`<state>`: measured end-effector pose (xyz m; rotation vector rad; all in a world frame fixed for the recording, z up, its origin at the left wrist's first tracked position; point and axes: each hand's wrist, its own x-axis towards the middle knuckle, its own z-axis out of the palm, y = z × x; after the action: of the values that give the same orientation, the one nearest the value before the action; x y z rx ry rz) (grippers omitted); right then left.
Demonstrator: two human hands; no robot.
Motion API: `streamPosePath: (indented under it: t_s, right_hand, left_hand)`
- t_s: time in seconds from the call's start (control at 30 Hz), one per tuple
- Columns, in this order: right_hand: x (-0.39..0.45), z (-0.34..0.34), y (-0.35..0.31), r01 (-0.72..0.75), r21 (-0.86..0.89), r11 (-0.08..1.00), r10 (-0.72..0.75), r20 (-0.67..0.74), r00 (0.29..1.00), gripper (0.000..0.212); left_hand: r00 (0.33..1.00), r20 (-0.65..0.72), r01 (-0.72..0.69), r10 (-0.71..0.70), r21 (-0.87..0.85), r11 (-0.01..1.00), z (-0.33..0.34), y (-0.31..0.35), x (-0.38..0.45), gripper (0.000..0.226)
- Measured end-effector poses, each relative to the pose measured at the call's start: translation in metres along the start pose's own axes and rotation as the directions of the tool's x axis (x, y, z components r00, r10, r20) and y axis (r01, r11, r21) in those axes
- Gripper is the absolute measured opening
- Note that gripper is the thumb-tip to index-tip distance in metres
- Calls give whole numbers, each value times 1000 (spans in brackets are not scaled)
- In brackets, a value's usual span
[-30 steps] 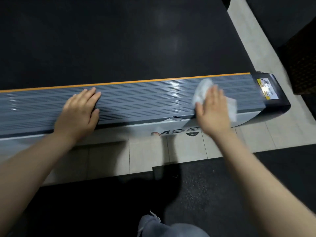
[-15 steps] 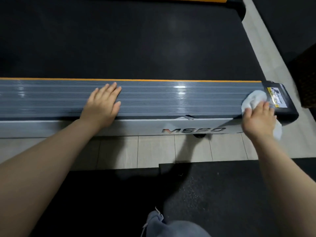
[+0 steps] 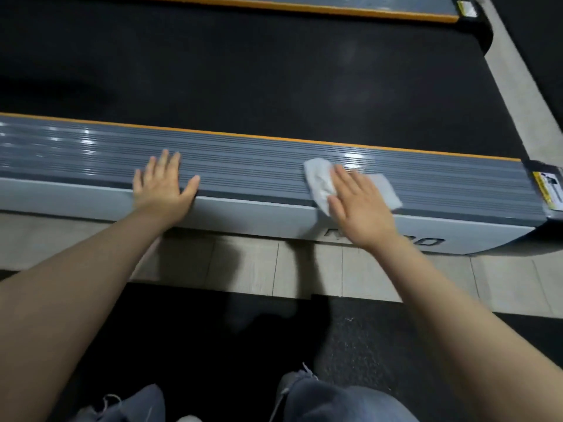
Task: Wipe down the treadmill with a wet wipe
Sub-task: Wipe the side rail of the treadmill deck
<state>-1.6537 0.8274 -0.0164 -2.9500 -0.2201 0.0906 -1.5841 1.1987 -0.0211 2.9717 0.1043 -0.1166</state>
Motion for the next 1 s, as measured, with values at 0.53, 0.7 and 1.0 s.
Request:
streamPosePath:
  t_s: [0.53,0.7,1.0]
  right_hand:
    - [118,33,-210,478,-107,872,-475,55,878,55]
    - [115,45,-216,558,-253,790,-575,10,818,54]
    - [142,68,-289,605,-409,683,-689,-86,720,69]
  left_hand:
    - [949,-24,-312,315,-225,923,-35,-96,26,48]
    - [996,53,-74,73,4,997,-42,-155,54,62]
    - [950,-8,-312,312,50,949,-63,-209,87,50]
